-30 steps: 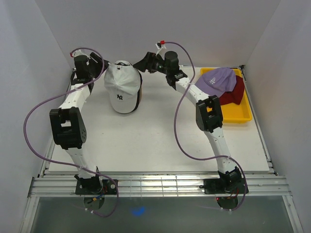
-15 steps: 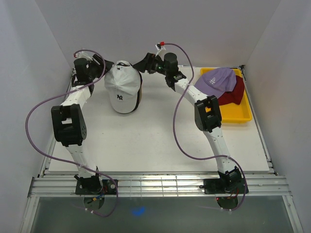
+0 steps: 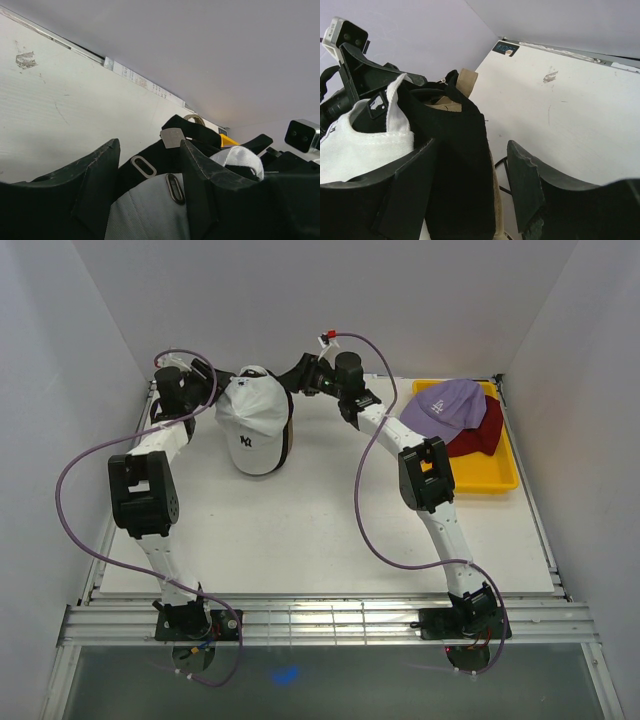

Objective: Stack the hats

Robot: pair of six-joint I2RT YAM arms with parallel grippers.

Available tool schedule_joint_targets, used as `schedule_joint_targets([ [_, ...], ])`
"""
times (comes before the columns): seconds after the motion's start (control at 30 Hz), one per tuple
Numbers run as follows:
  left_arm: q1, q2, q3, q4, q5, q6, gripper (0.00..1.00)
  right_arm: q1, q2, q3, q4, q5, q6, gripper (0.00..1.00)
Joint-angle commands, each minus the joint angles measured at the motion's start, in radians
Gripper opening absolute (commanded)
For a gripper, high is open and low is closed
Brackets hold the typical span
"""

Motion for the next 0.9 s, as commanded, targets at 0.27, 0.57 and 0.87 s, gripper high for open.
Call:
schedule_joint_targets([
  [0.27, -0.013, -0.047, -0.008, -0.167, -0.003, 0.055, 0.61, -0.046, -0.086, -0.122, 0.021, 0.031, 0.037, 0.7],
  [0.57, -0.001, -0.079, 0.09, -0.233, -0.031, 0.078, 0.67, -0.117, -0.181, -0.125, 0.03, -0.014, 0.111, 0.68],
  [0.87, 0.019, -0.091, 0.172, -0.273, -0.011, 0.086, 0.67, -0.121, -0.243, -0.152, 0.193, -0.13, 0.224, 0.61],
])
